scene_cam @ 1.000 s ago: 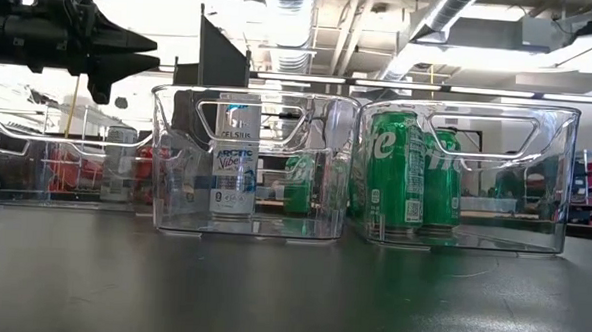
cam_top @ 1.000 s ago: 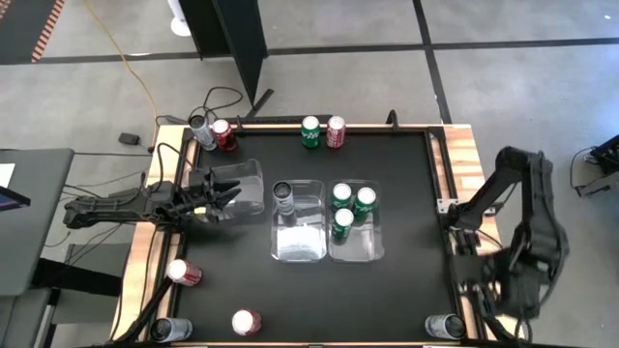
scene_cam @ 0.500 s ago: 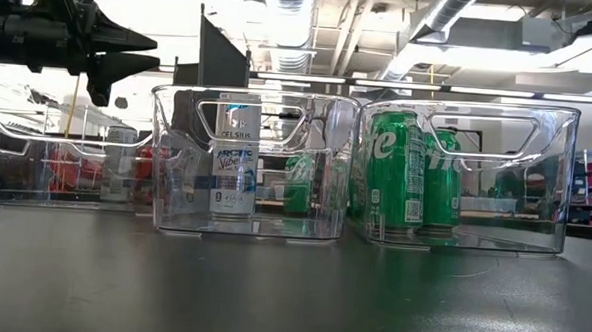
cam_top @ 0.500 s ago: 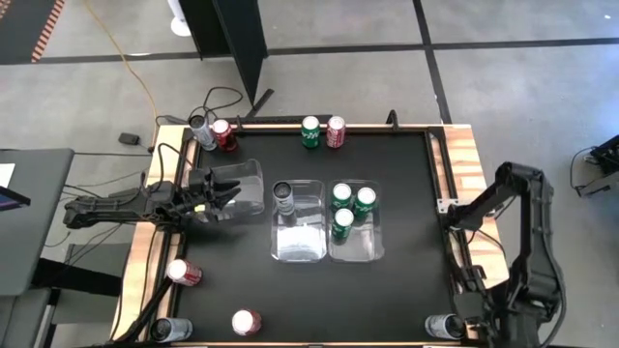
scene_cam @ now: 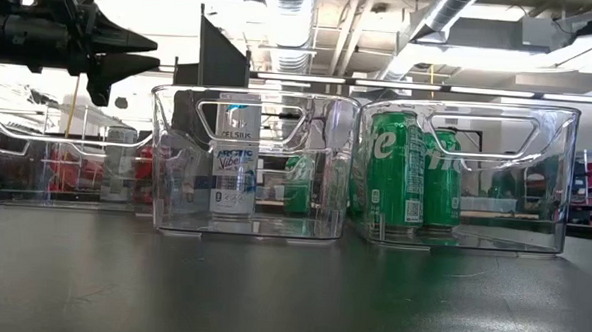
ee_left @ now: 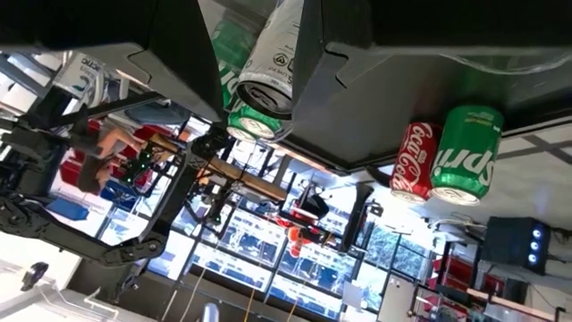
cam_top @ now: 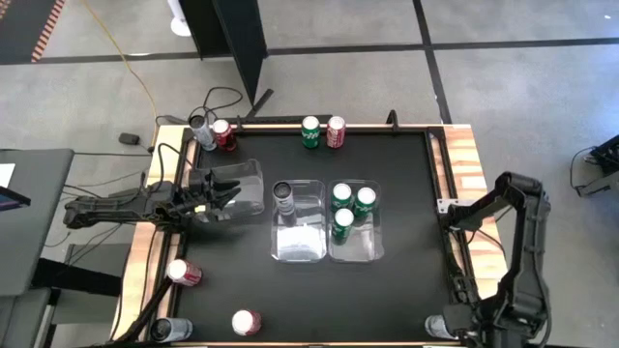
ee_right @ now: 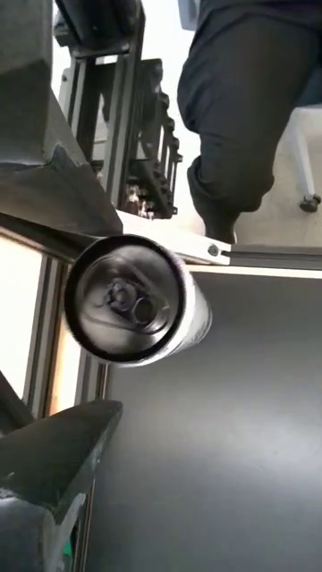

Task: Sort soda cans
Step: Put the bottom right white and blue soda can into the center transparent bin

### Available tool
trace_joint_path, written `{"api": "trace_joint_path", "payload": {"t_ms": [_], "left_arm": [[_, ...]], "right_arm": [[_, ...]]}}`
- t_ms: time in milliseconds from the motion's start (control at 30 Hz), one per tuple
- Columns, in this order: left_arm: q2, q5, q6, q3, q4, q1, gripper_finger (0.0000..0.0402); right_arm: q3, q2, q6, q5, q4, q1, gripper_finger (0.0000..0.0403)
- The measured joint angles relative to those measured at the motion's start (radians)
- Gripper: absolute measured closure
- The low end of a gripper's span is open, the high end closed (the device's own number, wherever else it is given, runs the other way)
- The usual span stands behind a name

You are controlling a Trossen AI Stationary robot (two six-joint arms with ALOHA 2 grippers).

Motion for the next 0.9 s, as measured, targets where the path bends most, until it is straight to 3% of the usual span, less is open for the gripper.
{"api": "trace_joint_path", "payload": {"t_ms": [900], "left_arm": [[0.0,0.012,0.034,0.0,-0.002,0.0,0.027]], "right_arm": [[-0.008,0.083,0.08,-0.044,0.053,-0.011,0.0072]]}}
